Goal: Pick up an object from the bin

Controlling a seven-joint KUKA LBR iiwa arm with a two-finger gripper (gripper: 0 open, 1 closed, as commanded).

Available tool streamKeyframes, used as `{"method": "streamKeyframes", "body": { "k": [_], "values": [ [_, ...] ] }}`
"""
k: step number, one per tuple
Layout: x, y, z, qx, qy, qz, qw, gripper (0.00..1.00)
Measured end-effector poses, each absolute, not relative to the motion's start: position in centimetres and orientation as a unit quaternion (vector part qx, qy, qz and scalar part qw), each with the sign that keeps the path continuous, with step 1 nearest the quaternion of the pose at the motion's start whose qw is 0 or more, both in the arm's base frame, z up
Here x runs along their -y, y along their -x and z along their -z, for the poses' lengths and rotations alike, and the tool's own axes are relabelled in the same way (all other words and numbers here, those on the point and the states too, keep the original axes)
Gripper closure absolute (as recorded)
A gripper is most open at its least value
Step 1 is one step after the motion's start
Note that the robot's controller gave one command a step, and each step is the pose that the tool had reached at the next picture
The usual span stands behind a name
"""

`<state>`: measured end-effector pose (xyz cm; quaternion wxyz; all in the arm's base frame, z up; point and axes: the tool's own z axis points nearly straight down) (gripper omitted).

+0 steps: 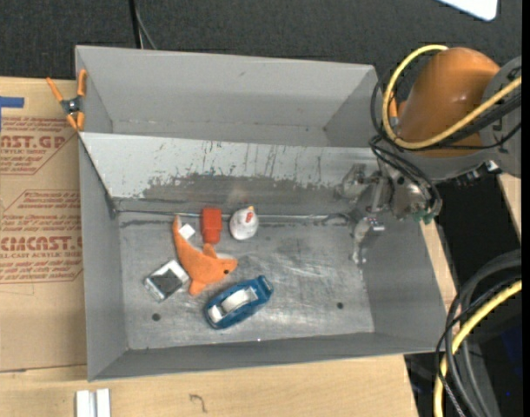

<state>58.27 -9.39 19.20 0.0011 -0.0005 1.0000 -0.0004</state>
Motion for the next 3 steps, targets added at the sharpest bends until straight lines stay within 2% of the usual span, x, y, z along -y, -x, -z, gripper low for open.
{"method": "streamKeyframes", "body": {
  "k": [1, 2, 3],
  "values": [
    [5.7, -57.4, -14.2, -1.0, 0.016, 0.001, 0.004, 0.0],
    [3.4, -57.4, -12.9, -0.998, 0.059, -0.001, -0.004, 0.0],
    [1.9, -55.1, -15.1, -0.988, 0.154, 0.0, 0.001, 0.0]
  ]
}}
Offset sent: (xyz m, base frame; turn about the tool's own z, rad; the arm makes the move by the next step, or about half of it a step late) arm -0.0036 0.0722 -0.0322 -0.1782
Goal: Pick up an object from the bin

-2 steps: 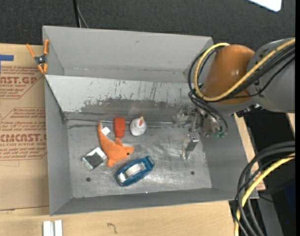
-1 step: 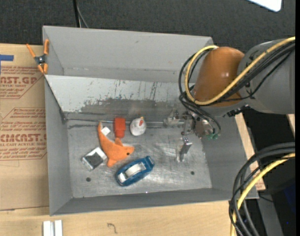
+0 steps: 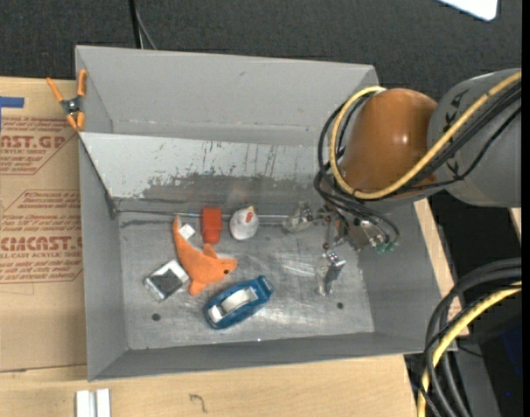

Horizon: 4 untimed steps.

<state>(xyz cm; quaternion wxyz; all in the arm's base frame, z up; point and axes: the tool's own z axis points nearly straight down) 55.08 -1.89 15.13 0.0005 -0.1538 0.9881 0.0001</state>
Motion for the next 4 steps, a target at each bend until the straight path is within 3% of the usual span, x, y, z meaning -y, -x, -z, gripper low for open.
{"method": "streamKeyframes", "body": {
  "k": [1, 2, 3, 4],
  "values": [
    [-6.0, -54.0, -7.4, -0.986, 0.168, 0.003, 0.006, 1.0],
    [-6.0, -54.0, -7.4, -0.986, 0.168, 0.003, 0.006, 1.0],
    [-6.2, -54.6, -9.0, -0.993, 0.115, 0.0, -0.003, 1.0],
    [-7.0, -55.9, -14.2, -0.999, 0.032, -0.001, 0.0, 1.0]
  ]
}}
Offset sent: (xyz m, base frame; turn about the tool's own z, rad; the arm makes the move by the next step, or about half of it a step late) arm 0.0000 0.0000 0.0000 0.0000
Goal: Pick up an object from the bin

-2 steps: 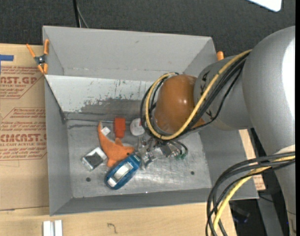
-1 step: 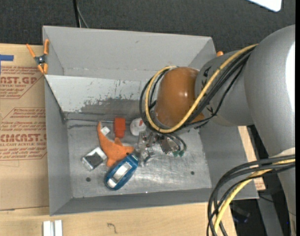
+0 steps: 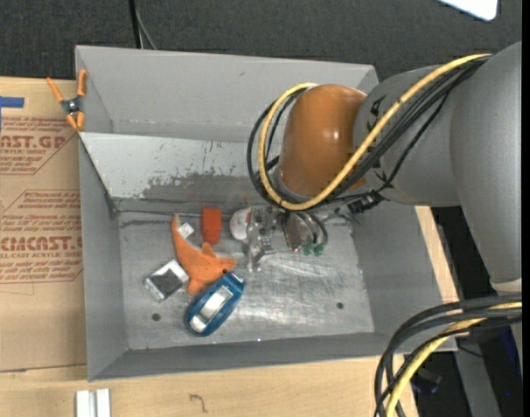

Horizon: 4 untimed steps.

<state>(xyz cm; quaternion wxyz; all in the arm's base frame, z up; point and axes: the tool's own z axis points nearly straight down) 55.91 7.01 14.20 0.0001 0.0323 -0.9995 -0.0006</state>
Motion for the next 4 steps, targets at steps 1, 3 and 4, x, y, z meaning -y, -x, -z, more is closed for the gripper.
{"method": "streamKeyframes", "body": {
  "k": [1, 3, 4],
  "values": [
    [-9.0, -56.0, -14.5, 0.994, -0.111, 0.0, -0.002, 1.0],
    [-10.8, -55.9, -15.1, 0.987, -0.158, -0.002, 0.0, 1.0],
    [-11.1, -56.4, -15.0, 0.969, -0.248, 0.002, -0.002, 1.0]
  ]
}}
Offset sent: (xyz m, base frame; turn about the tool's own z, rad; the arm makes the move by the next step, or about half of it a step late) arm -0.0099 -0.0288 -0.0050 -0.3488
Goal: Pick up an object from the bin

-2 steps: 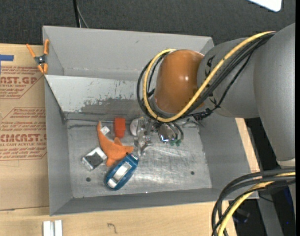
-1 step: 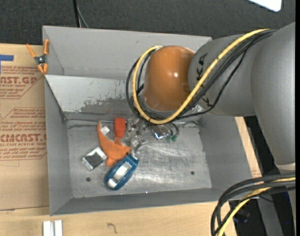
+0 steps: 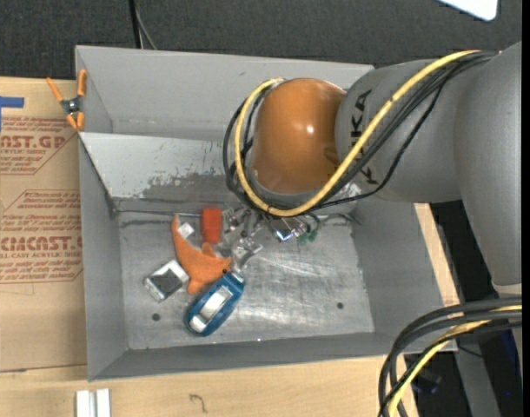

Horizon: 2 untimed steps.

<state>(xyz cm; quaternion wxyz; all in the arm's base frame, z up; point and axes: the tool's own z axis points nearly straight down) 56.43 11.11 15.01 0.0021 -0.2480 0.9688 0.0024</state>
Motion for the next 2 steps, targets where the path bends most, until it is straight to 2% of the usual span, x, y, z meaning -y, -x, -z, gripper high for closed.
{"method": "streamKeyframes", "body": {
  "k": [1, 2],
  "values": [
    [-12.51, -56.41, -14.74, -0.987, 0.162, 0.0, 0.001, 1.0],
    [-12.69, -56.02, -15.58, -0.976, 0.218, -0.001, 0.001, 1.0]
  ]
}}
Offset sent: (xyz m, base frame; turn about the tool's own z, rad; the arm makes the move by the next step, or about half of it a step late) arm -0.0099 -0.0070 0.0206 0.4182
